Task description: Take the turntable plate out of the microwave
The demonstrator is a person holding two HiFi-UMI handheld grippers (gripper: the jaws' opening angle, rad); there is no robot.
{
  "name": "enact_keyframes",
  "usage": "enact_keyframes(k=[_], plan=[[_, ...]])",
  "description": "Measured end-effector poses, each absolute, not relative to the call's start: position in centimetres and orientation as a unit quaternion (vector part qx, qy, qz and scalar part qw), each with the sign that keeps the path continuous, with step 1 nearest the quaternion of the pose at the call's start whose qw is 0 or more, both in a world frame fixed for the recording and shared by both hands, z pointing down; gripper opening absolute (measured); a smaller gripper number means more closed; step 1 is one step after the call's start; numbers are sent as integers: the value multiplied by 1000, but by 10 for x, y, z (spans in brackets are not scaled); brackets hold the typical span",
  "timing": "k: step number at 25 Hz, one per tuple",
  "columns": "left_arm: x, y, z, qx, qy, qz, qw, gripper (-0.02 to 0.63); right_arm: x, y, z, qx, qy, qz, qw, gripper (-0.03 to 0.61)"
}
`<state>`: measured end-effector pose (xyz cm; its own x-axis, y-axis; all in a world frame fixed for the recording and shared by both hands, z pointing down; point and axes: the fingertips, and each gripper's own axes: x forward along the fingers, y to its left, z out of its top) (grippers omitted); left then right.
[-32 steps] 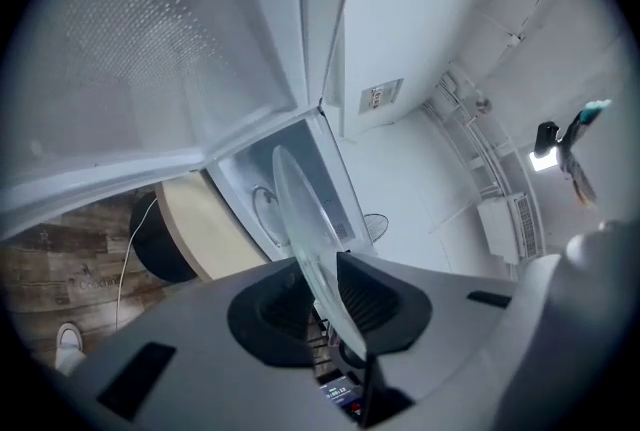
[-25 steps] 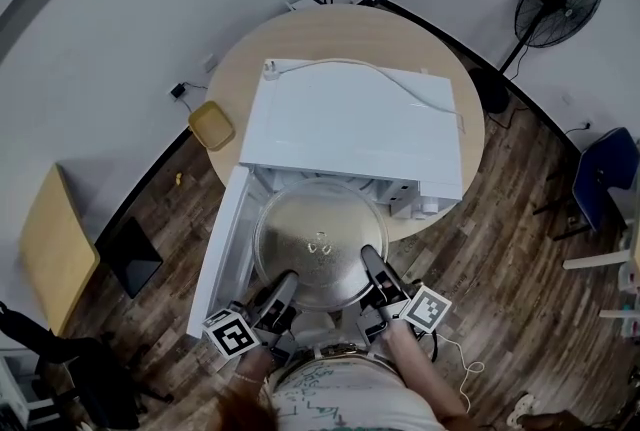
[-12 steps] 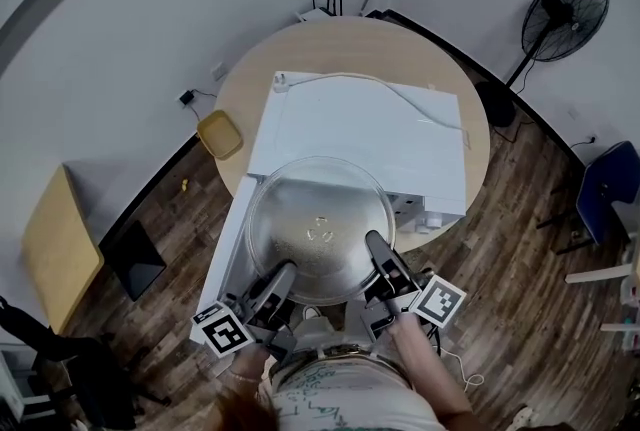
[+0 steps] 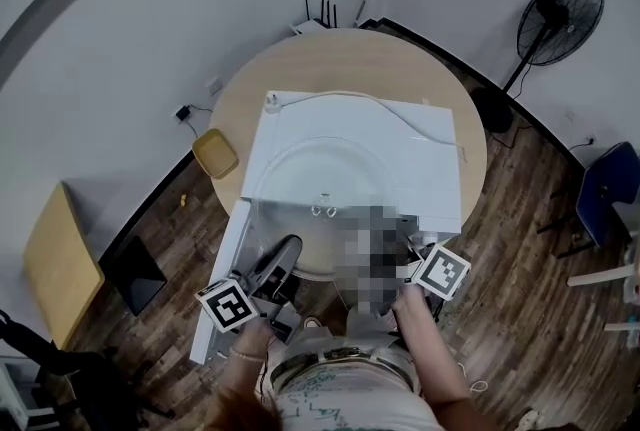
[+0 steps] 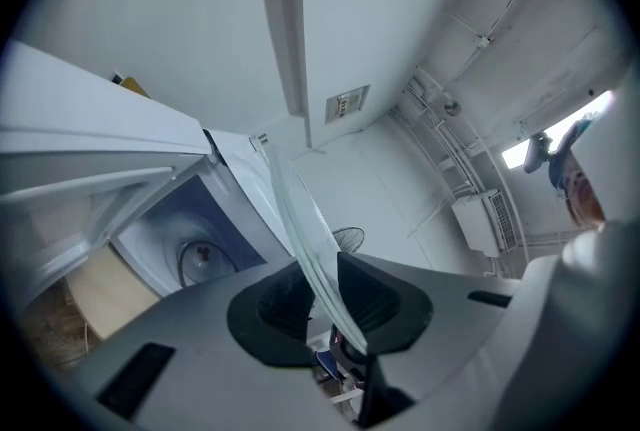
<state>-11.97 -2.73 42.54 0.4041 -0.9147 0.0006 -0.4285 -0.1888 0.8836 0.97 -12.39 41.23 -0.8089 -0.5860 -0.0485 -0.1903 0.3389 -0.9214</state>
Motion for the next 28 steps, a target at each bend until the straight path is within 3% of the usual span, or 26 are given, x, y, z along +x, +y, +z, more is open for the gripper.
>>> enact_keyframes(k=[15, 23, 25, 26, 27, 28], plan=[[-117, -64, 441, 681, -454, -294, 493, 81, 17, -144, 434, -317, 788, -516, 112, 63], [-128, -70, 446, 665, -458, -310, 502, 77, 12, -123, 444, -285, 806, -519, 34, 100], [-128, -73, 447, 659, -456, -319, 506, 71, 8, -115, 448, -260, 809, -526, 17, 134], [-128, -74, 448, 655, -456, -324, 508, 59, 6, -110, 450, -251, 809, -531, 12, 231], [-128, -74, 448, 652, -456, -327, 510, 54, 5, -108, 452, -246, 808, -535, 15, 250], [-128, -76, 448, 648, -456, -333, 511, 54, 5, -108, 452, -245, 805, -540, 26, 213]])
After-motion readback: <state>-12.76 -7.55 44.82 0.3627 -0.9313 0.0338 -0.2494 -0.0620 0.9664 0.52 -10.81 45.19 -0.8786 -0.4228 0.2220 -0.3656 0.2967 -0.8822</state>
